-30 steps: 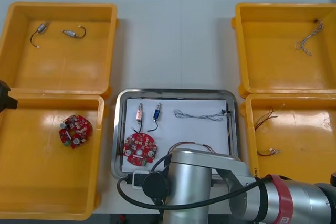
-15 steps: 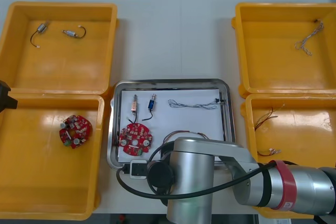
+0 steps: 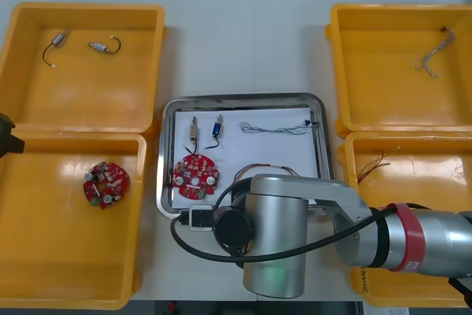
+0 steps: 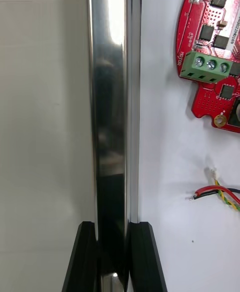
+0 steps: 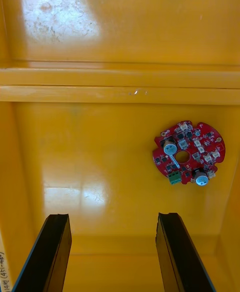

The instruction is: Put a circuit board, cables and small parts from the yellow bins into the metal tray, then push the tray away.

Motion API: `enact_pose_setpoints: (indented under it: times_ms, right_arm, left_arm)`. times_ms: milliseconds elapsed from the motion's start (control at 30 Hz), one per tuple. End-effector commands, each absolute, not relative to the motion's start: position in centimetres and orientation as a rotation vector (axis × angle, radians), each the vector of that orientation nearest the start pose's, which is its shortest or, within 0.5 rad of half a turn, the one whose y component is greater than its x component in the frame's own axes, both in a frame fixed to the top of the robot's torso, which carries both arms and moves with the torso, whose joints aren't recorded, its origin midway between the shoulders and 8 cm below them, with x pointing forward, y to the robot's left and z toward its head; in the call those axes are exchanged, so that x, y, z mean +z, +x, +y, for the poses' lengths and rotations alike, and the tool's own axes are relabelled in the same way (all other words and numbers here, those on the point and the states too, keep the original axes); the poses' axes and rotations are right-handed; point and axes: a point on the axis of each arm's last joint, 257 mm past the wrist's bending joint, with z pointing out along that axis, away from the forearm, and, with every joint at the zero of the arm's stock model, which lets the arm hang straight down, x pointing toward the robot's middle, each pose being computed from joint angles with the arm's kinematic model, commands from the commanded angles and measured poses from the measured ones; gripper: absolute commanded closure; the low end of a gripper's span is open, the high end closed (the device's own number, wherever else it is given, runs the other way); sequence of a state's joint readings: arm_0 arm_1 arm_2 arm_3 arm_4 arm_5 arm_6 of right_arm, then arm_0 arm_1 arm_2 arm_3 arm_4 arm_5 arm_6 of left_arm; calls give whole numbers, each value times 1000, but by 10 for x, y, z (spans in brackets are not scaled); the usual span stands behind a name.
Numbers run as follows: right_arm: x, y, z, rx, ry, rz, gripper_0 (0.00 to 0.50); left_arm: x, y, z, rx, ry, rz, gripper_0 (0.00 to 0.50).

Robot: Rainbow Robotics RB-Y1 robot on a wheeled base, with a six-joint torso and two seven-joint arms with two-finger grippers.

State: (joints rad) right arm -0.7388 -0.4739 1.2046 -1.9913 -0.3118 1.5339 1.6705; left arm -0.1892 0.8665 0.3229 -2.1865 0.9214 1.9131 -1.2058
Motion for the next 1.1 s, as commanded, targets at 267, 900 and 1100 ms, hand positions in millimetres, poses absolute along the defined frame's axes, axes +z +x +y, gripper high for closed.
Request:
enact_pose_setpoints:
  times_ms: [267,900,1100]
  right_arm:
    - [-292,397,-6,-496,-1857,1797,345]
    - [-254,446,-2,-595,-1784,1736,348]
    - [-251,456,0,-593,-1762,1732,356]
  left_arm:
    - [-126,370,397,111,-11,2643,0]
    - [-126,370,397,111,-11,2643,0]
    - [-126,370,397,111,-11,2643,0]
